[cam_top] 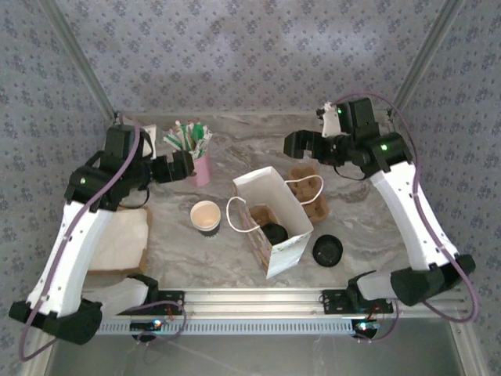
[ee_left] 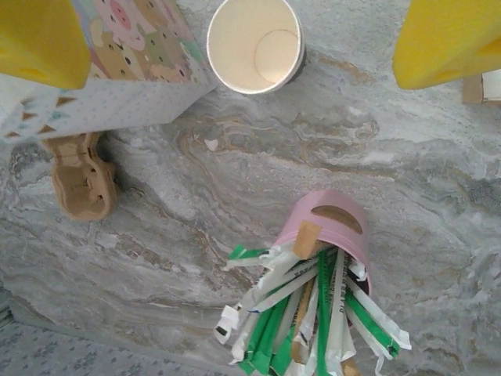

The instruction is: Pack the takeout coffee

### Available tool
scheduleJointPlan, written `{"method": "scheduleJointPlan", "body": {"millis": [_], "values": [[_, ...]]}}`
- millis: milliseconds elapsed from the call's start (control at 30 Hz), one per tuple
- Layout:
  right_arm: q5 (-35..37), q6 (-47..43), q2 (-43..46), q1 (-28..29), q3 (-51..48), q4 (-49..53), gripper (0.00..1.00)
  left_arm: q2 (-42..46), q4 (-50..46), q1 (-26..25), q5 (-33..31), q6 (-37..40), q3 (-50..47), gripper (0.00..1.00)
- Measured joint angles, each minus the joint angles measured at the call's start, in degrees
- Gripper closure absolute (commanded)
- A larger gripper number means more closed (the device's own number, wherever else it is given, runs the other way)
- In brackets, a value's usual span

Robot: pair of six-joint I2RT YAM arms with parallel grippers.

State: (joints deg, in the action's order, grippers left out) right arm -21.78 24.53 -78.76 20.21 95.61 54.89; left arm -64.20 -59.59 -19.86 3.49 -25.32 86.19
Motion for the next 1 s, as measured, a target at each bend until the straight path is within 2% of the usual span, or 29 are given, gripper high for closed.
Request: {"method": "scheduleJointPlan", "body": {"millis": [267, 367, 633, 767, 1000], "values": [[-1.8, -0.3, -12.1, -1.8, 7.9, -3.8, 0.0, -10.9, 0.9, 9.2, 6.5, 3.3, 4.0, 0.23], [-3.2, -0.2, -16.3, -2.2, 10.1, -5.9, 0.0, -13.6, 1.2, 10.6, 6.8, 4.2, 4.0, 0.29], [-6.4, -0.4, -25.5, -2.3, 14.9, -9.4, 0.0, -19.6, 2.8, 11.7, 7.7, 6.1, 4.2, 0.59], [-7.2, -0.7, -27.7, -2.3, 15.0, -9.7, 0.0, -21.5, 3.6, 11.7, 10.3, 6.3, 4.2, 0.59], [-8.3, -1.3, -28.4, -2.5, 15.0, -9.9, 0.0, -22.2, 5.9, 11.8, 15.5, 5.7, 3.0, 0.54]]}}
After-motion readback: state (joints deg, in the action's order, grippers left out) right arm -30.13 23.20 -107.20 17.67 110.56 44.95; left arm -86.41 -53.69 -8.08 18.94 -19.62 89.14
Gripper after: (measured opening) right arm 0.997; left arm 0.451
